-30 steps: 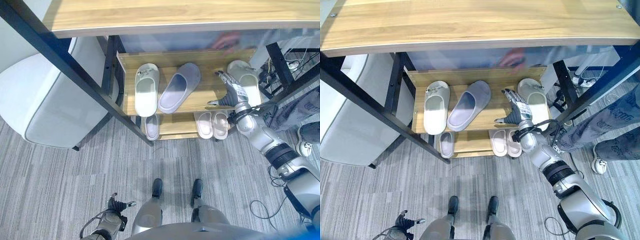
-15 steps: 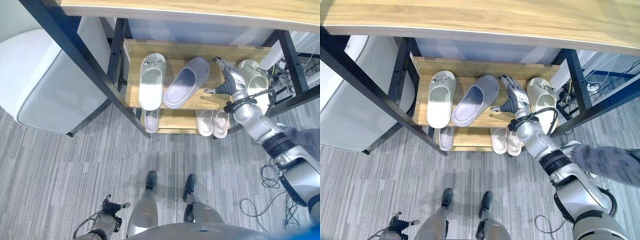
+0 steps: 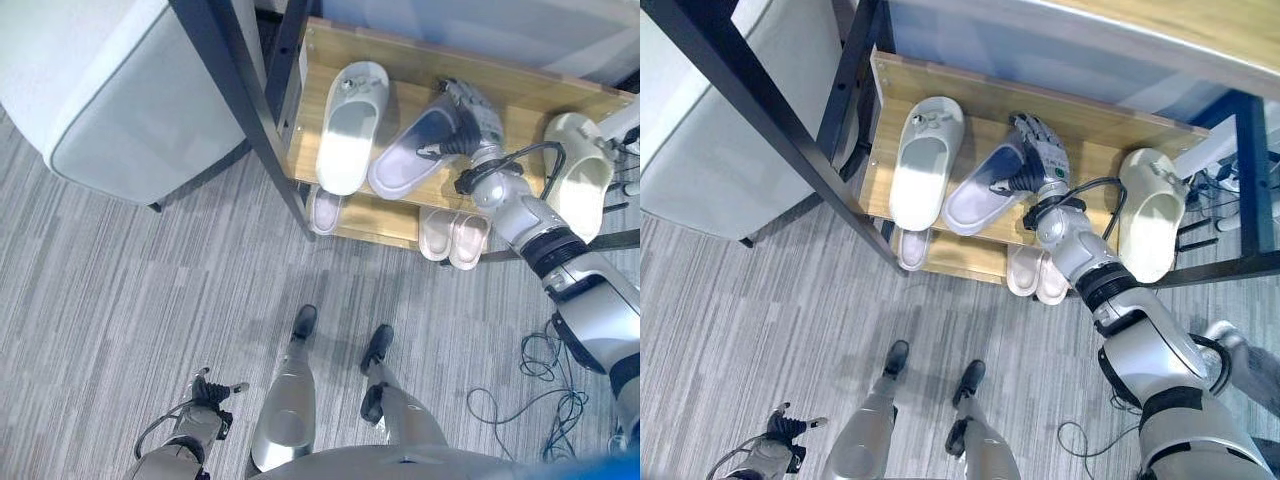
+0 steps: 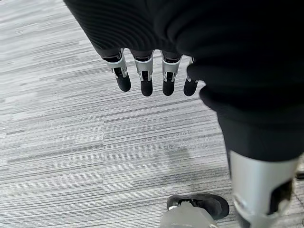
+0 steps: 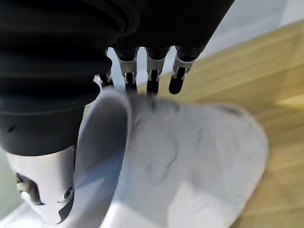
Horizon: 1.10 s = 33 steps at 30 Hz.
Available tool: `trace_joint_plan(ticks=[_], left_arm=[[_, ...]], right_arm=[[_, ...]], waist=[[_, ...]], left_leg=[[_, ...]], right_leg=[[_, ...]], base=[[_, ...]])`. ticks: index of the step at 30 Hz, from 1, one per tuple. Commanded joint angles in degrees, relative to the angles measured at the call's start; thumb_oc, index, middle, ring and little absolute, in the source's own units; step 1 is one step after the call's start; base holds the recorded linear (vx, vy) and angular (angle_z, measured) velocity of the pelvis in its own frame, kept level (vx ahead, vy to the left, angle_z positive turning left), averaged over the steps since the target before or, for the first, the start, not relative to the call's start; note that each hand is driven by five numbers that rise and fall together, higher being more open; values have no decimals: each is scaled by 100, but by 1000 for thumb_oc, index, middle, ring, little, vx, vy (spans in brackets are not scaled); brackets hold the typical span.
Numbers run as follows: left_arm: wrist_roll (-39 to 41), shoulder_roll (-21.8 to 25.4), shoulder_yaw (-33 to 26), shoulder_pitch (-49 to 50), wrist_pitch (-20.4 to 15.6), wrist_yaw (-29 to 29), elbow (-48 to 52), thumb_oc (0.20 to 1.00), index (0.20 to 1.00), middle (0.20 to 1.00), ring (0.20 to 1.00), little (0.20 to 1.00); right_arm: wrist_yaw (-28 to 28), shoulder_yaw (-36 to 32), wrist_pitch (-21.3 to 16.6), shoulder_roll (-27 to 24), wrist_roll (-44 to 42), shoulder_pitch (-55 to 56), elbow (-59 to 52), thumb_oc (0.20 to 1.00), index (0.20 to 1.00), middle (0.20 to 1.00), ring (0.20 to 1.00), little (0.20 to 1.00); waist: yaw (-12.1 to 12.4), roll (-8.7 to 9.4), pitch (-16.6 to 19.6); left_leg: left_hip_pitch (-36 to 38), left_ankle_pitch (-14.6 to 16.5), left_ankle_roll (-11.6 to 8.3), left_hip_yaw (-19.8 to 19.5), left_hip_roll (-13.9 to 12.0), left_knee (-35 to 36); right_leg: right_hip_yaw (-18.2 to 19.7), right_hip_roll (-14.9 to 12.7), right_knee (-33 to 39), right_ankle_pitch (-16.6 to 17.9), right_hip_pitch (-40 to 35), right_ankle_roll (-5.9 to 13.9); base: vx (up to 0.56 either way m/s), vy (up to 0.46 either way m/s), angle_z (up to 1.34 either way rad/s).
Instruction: Arrange the slippers neatly on the shoe rack.
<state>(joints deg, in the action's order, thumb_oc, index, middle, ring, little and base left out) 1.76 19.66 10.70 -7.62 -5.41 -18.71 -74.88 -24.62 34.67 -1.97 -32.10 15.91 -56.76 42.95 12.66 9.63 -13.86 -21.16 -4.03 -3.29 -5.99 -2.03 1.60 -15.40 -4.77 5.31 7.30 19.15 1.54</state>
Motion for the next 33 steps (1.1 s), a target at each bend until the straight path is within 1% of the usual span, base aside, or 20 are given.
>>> trace_joint_plan(ticks=[1,2,4,5,12,13,14,15,17,18,22,24,26,27,28,29,30,31,32,33], left_arm=[[132,199,45,-38,-10,-92,-324,1000,1000,1000,1000,1000],[133,236,82,-82,-41,-96,-307,1000,1000,1000,1000,1000],[124,256,129,-127,-75,-102,-262,1000,1000,1000,1000,1000],[113,284,214,-242,-125,-105,-201,1000,1000,1000,1000,1000],[97,267,319,-426,-157,-129,-137,1000,1000,1000,1000,1000],[88,254,334,-454,-165,-134,-143,1000,1000,1000,1000,1000],[80,246,339,-460,-166,-130,-149,1000,1000,1000,1000,1000],[82,242,337,-463,-163,-118,-157,1000,1000,1000,1000,1000],[79,214,362,-474,-148,-108,-191,1000,1000,1000,1000,1000],[71,197,361,-495,-140,-94,-202,1000,1000,1000,1000,1000],[76,155,318,-526,-92,-91,-181,1000,1000,1000,1000,1000],[17,112,235,-547,-21,-87,-165,1000,1000,1000,1000,1000],[-76,50,133,-523,29,-73,-137,1000,1000,1000,1000,1000],[-150,0,40,-480,85,-67,-157,1000,1000,1000,1000,1000],[-178,-22,-9,-449,114,-41,-154,1000,1000,1000,1000,1000],[-298,-108,-115,-315,198,-40,-165,1000,1000,1000,1000,1000],[-434,-201,-315,-86,262,-8,-196,1000,1000,1000,1000,1000],[-534,-266,-460,107,329,8,-270,1000,1000,1000,1000,1000],[-536,-263,-442,123,330,8,-264,1000,1000,1000,1000,1000],[-572,-300,-511,257,350,24,-310,1000,1000,1000,1000,1000]], right_arm=[[-283,33,-63,-227,-151,-356,89,1000,1000,1000,1000,1000],[-309,116,-12,-282,-64,-476,307,1000,1000,1000,1000,1000],[-344,170,10,-291,-14,-548,543,1000,1000,1000,1000,1000],[-418,360,130,-298,249,-739,996,1000,1000,1000,1000,1000],[-497,309,285,-46,303,-824,1638,1000,1000,1000,1000,1000],[-497,294,295,4,299,-810,1759,589,589,589,589,589],[-476,293,303,26,314,-802,1825,216,216,216,216,216],[-460,313,310,42,330,-801,1886,200,200,200,200,200],[-447,319,339,117,338,-798,1998,200,200,200,200,200],[-476,278,373,171,378,-701,1987,200,200,200,200,200],[-527,197,455,157,585,-452,1767,200,200,200,200,200],[-577,139,553,0,983,-109,926,200,200,200,200,200],[-562,27,527,-195,1348,327,89,200,200,200,200,200],[-548,-75,441,-317,1540,726,-541,200,200,200,200,200],[-528,-179,382,-392,1615,947,-934,200,200,200,200,200],[-490,-559,167,-551,1703,1646,-2029,200,200,200,200,200],[-445,-928,-75,-553,1738,2357,-2844,200,200,200,200,200],[-278,-1237,-253,-528,1672,2968,-3416,200,200,200,200,200],[-252,-1271,-242,-537,1674,3022,-3465,200,200,200,200,200],[-160,-1374,-323,-506,1600,3314,-3688,200,200,200,200,200]], waist=[[2,44,128],[41,78,116],[59,85,97],[72,71,63],[-6,-36,63],[-20,-63,65],[-29,-80,67],[-37,-89,75],[-71,-112,91],[-113,-148,98],[-208,-196,117],[-314,-222,164],[-387,-250,210],[-454,-247,274],[-481,-244,302],[-546,-237,377],[-633,-229,493],[-702,-215,616],[-674,-211,606],[-706,-211,669]], left_leg=[[-99,58,-192,105,76,340],[-166,61,-202,70,104,340],[-214,55,-204,45,130,340],[-269,57,-210,25,159,340],[-278,47,-202,41,187,340],[-280,50,-203,46,191,340],[-280,50,-204,50,193,340],[-277,50,-203,51,194,340],[-254,55,-200,60,189,340],[-220,62,-198,91,184,340],[-176,52,-195,126,168,340],[-69,89,-179,172,133,340],[60,137,-161,211,105,340],[172,180,-143,230,78,340],[245,206,-131,247,63,340],[456,295,-103,279,30,340],[705,405,-35,333,1,340],[989,521,35,410,-19,340],[1019,530,36,421,-19,340],[1185,591,75,468,-10,340]], right_leg=[[44,-484,-31,-432,-549,774],[-5,-497,-31,-435,-534,780],[-36,-513,-31,-435,-522,785],[-66,-527,-31,-426,-485,795],[-25,-557,-31,-391,-447,791],[-7,-558,-31,-383,-436,791],[0,-560,-31,-377,-431,791],[1,-562,-31,-376,-426,792],[28,-558,-31,-368,-421,789],[50,-564,-31,-371,-441,784],[66,-565,-52,-380,-471,776],[117,-562,-66,-408,-534,771],[141,-552,-81,-448,-616,757],[148,-548,-83,-481,-710,753],[156,-541,-80,-502,-772,754],[179,-529,-81,-547,-926,765],[239,-524,-105,-601,-1086,770],[315,-523,-125,-667,-1276,778],[325,-524,-122,-670,-1302,780],[371,-531,-140,-703,-1404,787]], base=[[46,5,5],[40,-3,6],[37,-2,10],[17,2,13],[-3,6,2],[0,0,0],[0,0,0],[0,0,0],[0,0,0],[0,0,0],[-27,-12,-2],[-49,-14,-5],[-22,-25,-17],[18,-20,-15],[56,-36,-19],[128,-3,-16],[181,24,-19],[149,43,-19],[115,51,-25],[84,60,-67]])
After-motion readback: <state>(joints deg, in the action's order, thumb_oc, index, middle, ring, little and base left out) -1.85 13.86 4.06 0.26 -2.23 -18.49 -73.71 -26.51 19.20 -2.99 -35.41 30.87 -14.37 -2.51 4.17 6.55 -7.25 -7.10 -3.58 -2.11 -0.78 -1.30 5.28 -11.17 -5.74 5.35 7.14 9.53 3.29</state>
